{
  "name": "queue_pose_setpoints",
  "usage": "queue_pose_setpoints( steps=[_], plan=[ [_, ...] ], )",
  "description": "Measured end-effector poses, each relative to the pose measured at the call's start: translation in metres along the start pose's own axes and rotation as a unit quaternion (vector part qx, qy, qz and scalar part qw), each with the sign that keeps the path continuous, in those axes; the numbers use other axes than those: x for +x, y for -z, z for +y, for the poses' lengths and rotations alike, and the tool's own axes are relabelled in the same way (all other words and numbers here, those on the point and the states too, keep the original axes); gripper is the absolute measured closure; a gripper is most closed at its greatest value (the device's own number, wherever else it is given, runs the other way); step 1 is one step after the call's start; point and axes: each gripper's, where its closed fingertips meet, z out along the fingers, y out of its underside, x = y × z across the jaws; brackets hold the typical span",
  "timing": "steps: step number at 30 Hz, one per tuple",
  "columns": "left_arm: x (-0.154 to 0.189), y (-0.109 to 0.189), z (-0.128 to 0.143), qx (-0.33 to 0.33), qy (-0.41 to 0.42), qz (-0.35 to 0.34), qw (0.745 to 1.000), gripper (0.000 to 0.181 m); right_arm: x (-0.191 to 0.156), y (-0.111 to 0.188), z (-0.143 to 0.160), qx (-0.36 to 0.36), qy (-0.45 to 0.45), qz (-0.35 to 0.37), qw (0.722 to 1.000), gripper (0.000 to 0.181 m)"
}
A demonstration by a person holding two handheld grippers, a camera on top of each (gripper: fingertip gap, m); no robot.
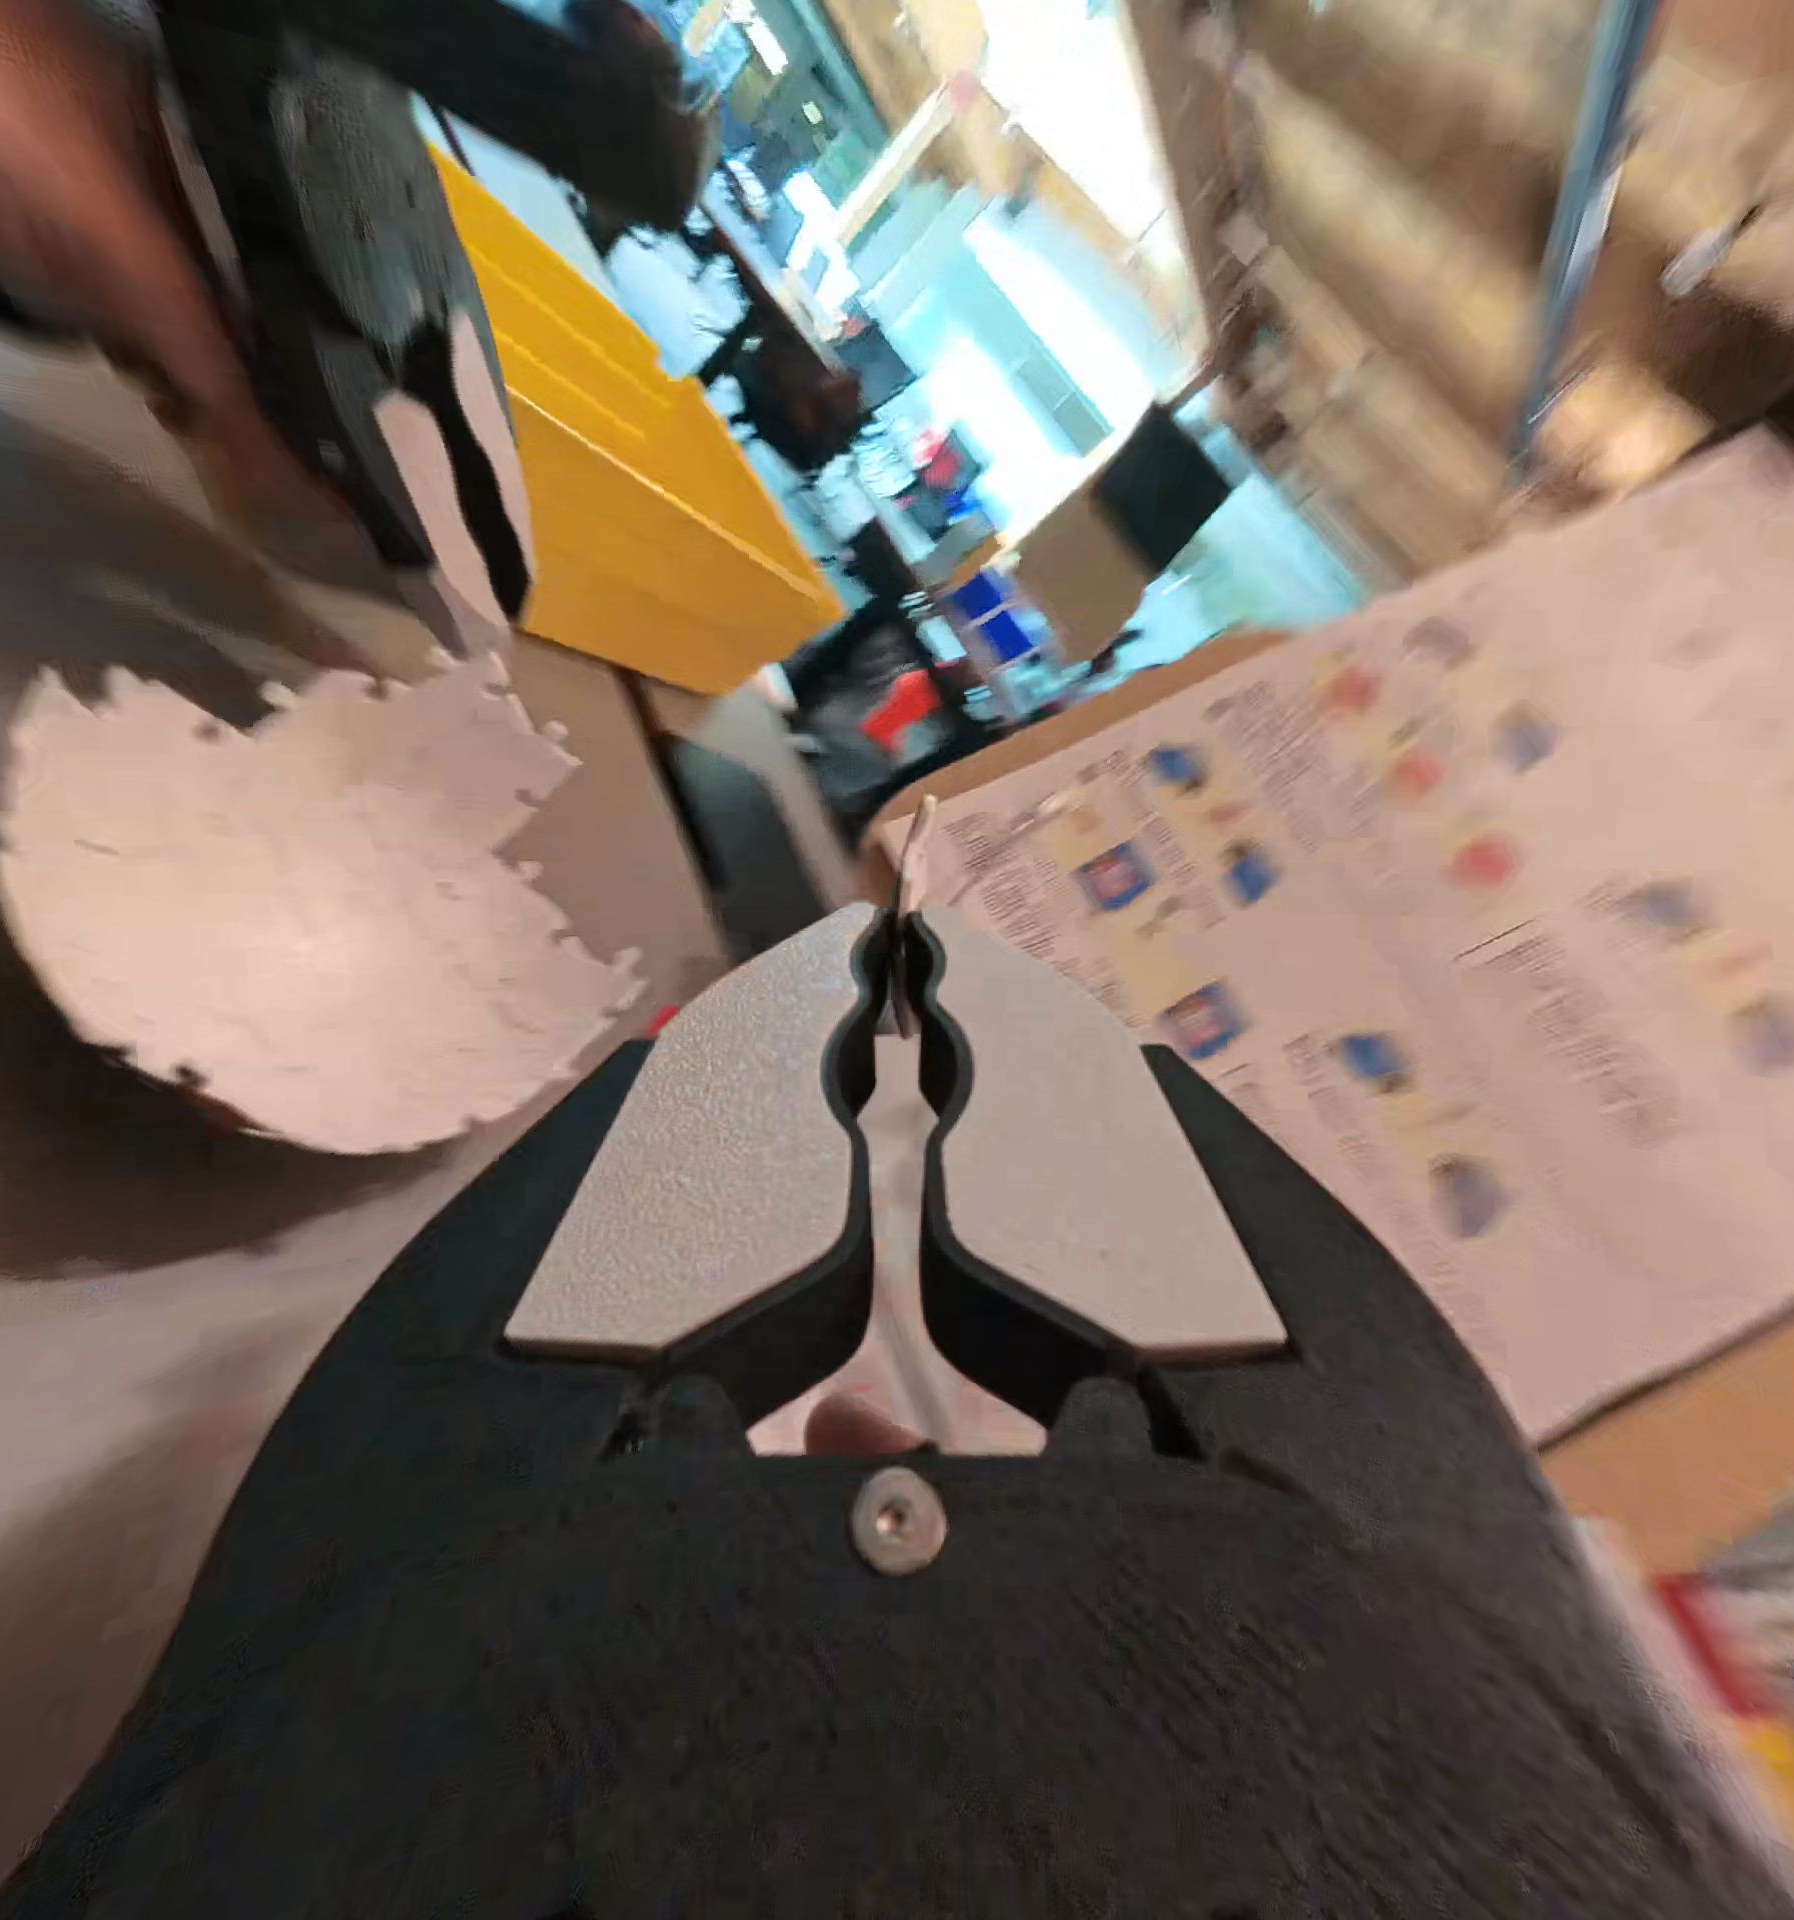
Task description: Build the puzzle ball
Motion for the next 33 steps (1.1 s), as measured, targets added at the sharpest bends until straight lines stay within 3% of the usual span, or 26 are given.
queue_pose_setpoints(
  steps=[4,6,8,11,13,17,22,27,33],
  plan=[
    [-0.008,0.046,-0.020,0.009,-0.014,-0.059,0.998,0.153,0.004,0.008,-0.025,0.023,0.159,0.080,0.984,0.179],
    [0.006,0.069,-0.039,0.036,-0.022,-0.049,0.998,0.149,0.005,0.012,-0.038,0.033,0.222,0.114,0.968,0.179],
    [0.046,0.089,-0.064,0.089,-0.019,0.042,0.995,0.147,0.005,0.018,-0.053,0.051,0.265,0.140,0.953,0.179],
    [0.118,0.129,-0.101,0.169,0.028,0.254,0.952,0.148,0.003,0.021,-0.064,0.055,0.301,0.158,0.939,0.179],
    [0.132,0.144,-0.115,0.196,0.045,0.300,0.932,0.152,0.000,0.022,-0.066,0.059,0.309,0.152,0.937,0.179],
    [0.145,0.150,-0.121,0.175,0.073,0.361,0.913,0.148,-0.001,0.027,-0.072,0.086,0.306,0.150,0.936,0.179],
    [0.153,0.162,-0.136,0.160,0.148,0.458,0.862,0.151,-0.009,0.027,-0.072,0.099,0.317,0.132,0.934,0.179],
    [0.157,0.149,-0.127,0.089,0.146,0.455,0.874,0.175,-0.015,0.025,-0.072,0.100,0.323,0.109,0.935,0.179],
    [0.141,0.143,-0.133,0.131,0.146,0.418,0.887,0.180,-0.014,0.021,-0.067,0.117,0.213,0.054,0.968,0.166]
  ],
)
